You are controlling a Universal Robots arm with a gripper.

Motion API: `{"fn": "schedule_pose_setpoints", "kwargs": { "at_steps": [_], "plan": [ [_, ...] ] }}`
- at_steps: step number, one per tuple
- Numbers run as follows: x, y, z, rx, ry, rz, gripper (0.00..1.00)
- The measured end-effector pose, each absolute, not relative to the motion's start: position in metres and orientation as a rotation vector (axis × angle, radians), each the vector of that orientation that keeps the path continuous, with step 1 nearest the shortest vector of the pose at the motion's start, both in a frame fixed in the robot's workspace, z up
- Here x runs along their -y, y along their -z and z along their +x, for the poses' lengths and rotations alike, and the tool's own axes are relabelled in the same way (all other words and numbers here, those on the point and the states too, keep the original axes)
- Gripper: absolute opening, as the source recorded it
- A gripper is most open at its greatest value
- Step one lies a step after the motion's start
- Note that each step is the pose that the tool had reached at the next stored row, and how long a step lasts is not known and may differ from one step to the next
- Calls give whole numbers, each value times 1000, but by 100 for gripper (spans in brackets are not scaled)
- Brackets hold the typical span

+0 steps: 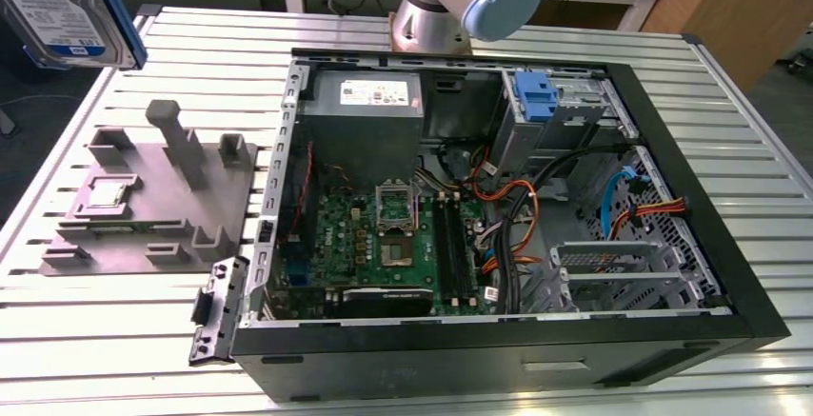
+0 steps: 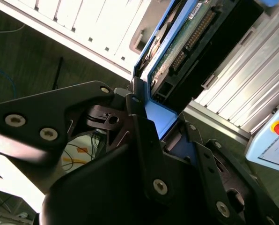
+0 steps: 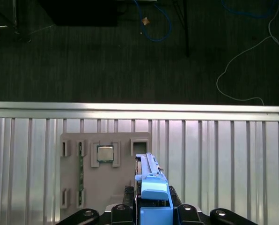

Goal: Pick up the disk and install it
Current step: 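Pick up the disk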

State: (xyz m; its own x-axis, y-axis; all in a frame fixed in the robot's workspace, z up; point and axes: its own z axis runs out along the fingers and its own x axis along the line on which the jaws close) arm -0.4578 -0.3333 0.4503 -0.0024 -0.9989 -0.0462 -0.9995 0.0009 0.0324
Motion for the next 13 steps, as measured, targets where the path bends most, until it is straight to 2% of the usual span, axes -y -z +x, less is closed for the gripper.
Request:
{"fn": "schedule_pose_setpoints", "kwargs": {
  "at_steps": [13],
  "plan": [
    [333, -474, -458, -2215, -87, -2212, 37]
  ]
}}
